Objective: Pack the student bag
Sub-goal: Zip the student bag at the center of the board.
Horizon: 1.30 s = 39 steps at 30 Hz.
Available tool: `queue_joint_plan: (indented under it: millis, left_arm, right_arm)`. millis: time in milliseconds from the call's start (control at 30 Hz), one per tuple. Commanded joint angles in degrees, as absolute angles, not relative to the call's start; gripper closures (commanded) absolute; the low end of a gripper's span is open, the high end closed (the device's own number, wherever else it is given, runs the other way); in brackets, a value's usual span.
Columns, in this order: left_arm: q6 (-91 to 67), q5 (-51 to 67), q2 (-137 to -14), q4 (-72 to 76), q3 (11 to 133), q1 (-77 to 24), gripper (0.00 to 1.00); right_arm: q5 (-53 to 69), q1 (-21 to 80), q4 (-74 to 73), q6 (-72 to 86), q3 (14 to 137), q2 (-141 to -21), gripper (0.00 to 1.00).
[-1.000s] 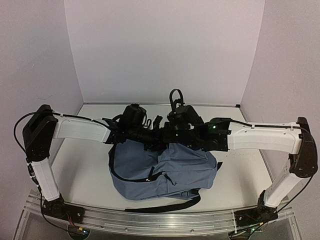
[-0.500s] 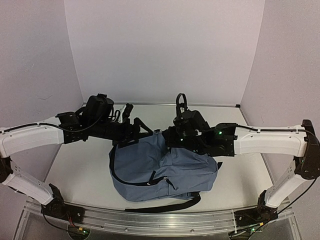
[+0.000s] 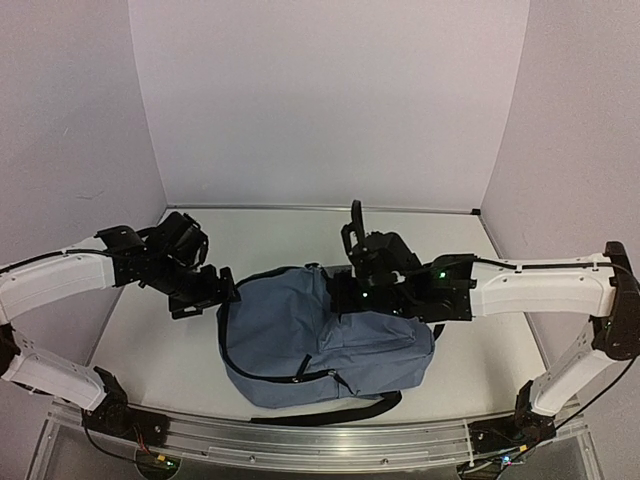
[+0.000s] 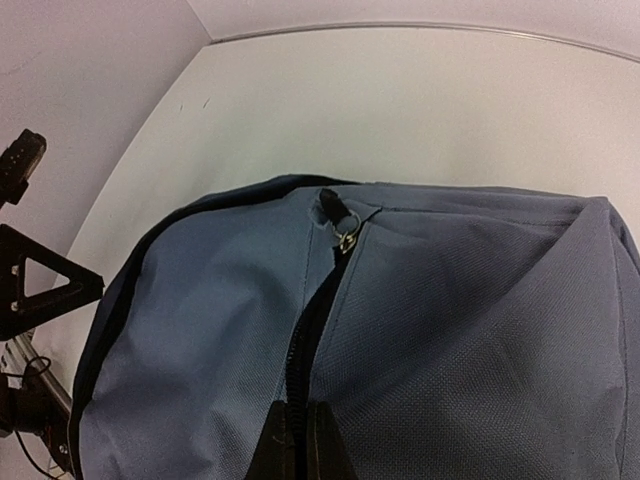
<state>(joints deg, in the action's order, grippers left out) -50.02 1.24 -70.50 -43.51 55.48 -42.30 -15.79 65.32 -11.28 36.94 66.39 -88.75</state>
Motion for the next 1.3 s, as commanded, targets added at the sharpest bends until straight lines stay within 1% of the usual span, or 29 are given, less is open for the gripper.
queue_joint_plan:
  millis: [0, 33, 100, 167, 233, 267, 367, 433, 567, 700, 800, 933, 1067, 1267]
  left_arm:
    - [-51.5, 1.3, -69.5, -40.8, 51.4, -41.7, 0.14]
    - [-51.7, 1.6, -69.5, -39.4, 50.4, -41.6, 0.19]
    - [-52.2, 1.9, -69.4, -37.4, 49.0, -41.5, 0.23]
    - [-52.6, 1.9, -69.2, -35.9, 48.0, -41.4, 0.28]
    - [-53.0, 1.7, -69.0, -34.9, 47.2, -41.3, 0.33]
    - [-53.1, 1.8, -68.7, -34.3, 46.8, -41.3, 0.36]
    - [-53.5, 2.0, -68.0, -32.2, 45.7, -41.2, 0.44]
    - [-53.8, 1.7, -67.9, -32.0, 45.4, -41.1, 0.49]
    - [-54.3, 1.6, -68.4, -31.6, 45.4, -40.9, 0.61]
    - [-54.5, 1.9, -69.1, -30.8, 45.3, -40.9, 0.72]
    - [-54.9, 1.9, -69.2, -30.3, 45.1, -40.9, 0.83]
    - [-55.1, 2.3, -69.2, -29.8, 44.9, -40.9, 0.93]
    - [-55.2, 2.3, -69.3, -29.8, 44.9, -40.9, 0.98]
    - [-55.1, 3.0, -70.0, -29.8, 45.4, -40.9, 1.00]
  right_arm:
    - [-11.0, 67.5, -12.7, 36.1, 68.3, -91.7, 0.96]
    - [-11.3, 67.5, -13.5, 35.9, 69.0, -92.0, 0.90]
    - [-13.3, 67.5, -15.8, 35.0, 71.2, -92.1, 0.71]
    - [-16.8, 67.5, -19.0, 34.1, 74.2, -92.1, 0.55]
    - [-20.1, 67.6, -22.2, 32.7, 77.5, -92.3, 0.47]
    - [-22.0, 67.5, -23.8, 31.9, 79.2, -92.6, 0.45]
    - [-23.7, 66.1, -27.6, 29.6, 83.9, -94.9, 0.48]
    - [-22.1, 64.5, -30.3, 27.4, 87.7, -97.6, 0.47]
    - [-18.1, 60.8, -33.8, 21.8, 94.3, -104.5, 0.47]
    - [-15.2, 58.2, -36.1, 17.4, 100.5, -110.0, 0.53]
    - [-15.7, 57.0, -36.1, 15.1, 103.4, -112.5, 0.56]
    - [-15.3, 56.6, -36.0, 11.9, 106.8, -115.6, 0.60]
    - [-14.2, 56.5, -36.1, 10.1, 108.9, -117.7, 0.63]
    - [-14.2, 56.2, -36.3, 9.6, 110.5, -120.7, 0.71]
